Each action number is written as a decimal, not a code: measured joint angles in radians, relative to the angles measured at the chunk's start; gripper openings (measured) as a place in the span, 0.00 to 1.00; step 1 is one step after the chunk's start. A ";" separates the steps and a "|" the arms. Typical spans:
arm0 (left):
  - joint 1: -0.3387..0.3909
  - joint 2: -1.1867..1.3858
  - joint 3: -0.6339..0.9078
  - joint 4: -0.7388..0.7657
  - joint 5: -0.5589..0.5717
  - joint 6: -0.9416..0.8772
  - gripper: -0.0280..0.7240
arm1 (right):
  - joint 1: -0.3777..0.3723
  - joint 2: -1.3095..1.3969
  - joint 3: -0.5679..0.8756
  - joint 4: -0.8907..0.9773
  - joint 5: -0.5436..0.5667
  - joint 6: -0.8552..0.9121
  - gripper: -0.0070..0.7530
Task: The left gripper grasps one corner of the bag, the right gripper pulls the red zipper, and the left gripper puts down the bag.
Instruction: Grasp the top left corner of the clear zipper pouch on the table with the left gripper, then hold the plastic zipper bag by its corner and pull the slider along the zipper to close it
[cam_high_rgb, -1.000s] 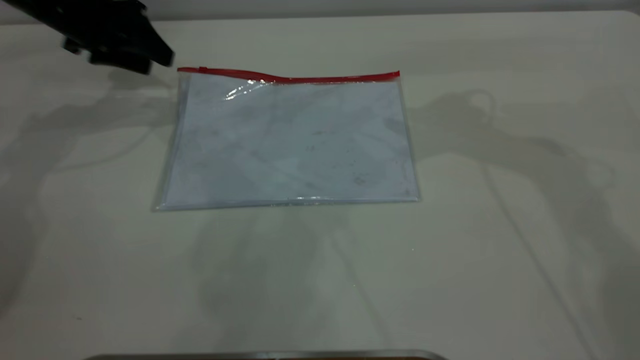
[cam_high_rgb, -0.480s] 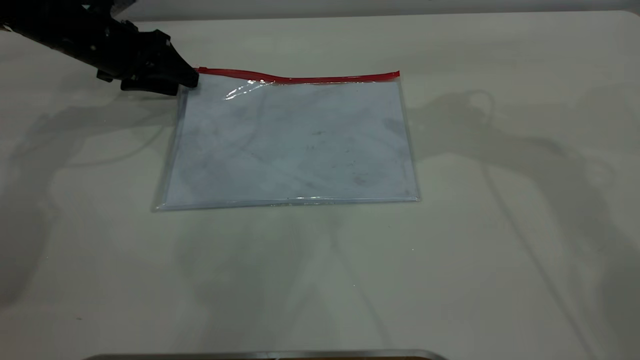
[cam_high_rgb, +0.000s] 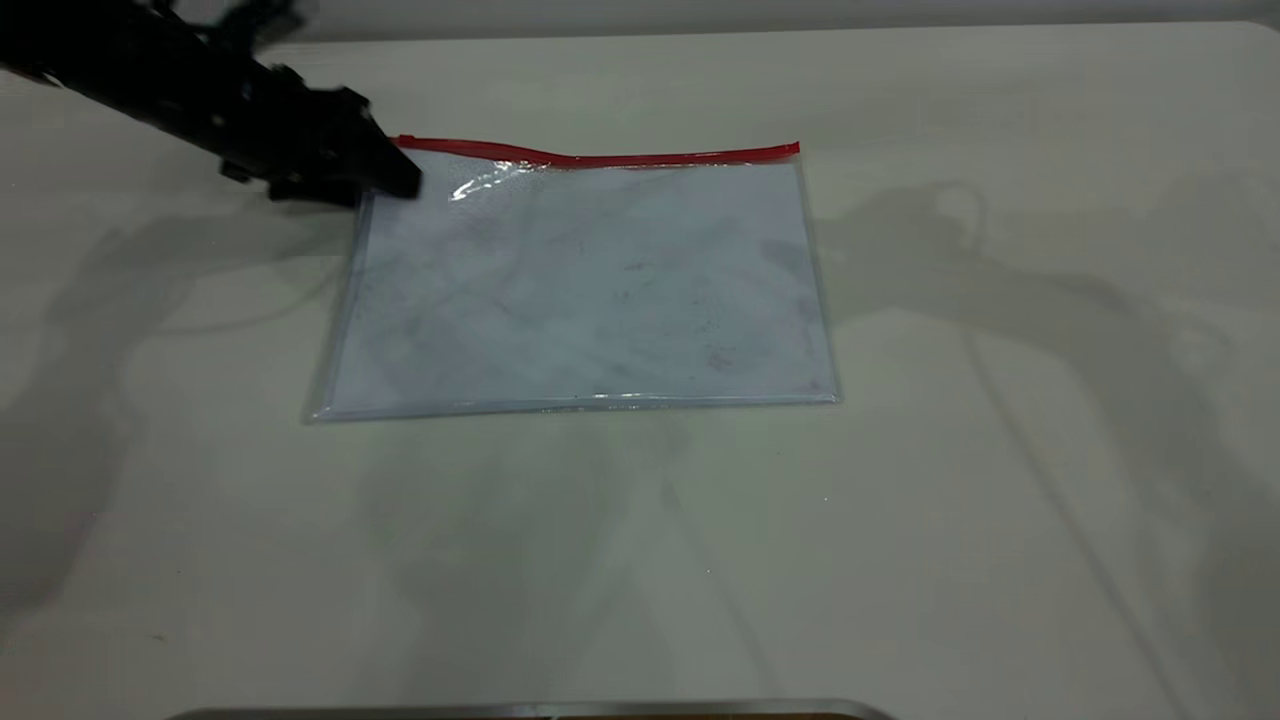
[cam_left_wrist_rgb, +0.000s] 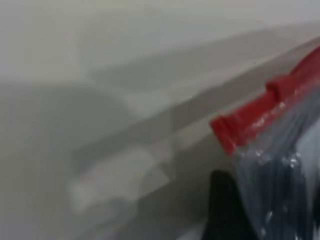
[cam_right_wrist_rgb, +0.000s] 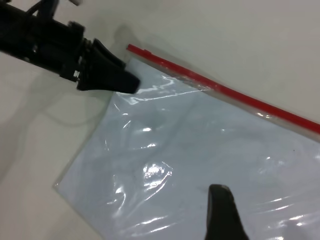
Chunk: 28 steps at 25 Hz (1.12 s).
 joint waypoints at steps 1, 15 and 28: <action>-0.003 0.003 0.000 -0.007 0.000 0.002 0.74 | 0.000 0.000 0.000 0.000 0.000 0.000 0.67; -0.004 0.010 -0.042 -0.073 0.129 0.180 0.11 | 0.006 0.000 -0.019 0.032 0.019 -0.009 0.67; -0.028 -0.109 -0.042 -0.042 0.375 0.739 0.11 | 0.065 0.243 -0.322 0.122 0.132 -0.146 0.64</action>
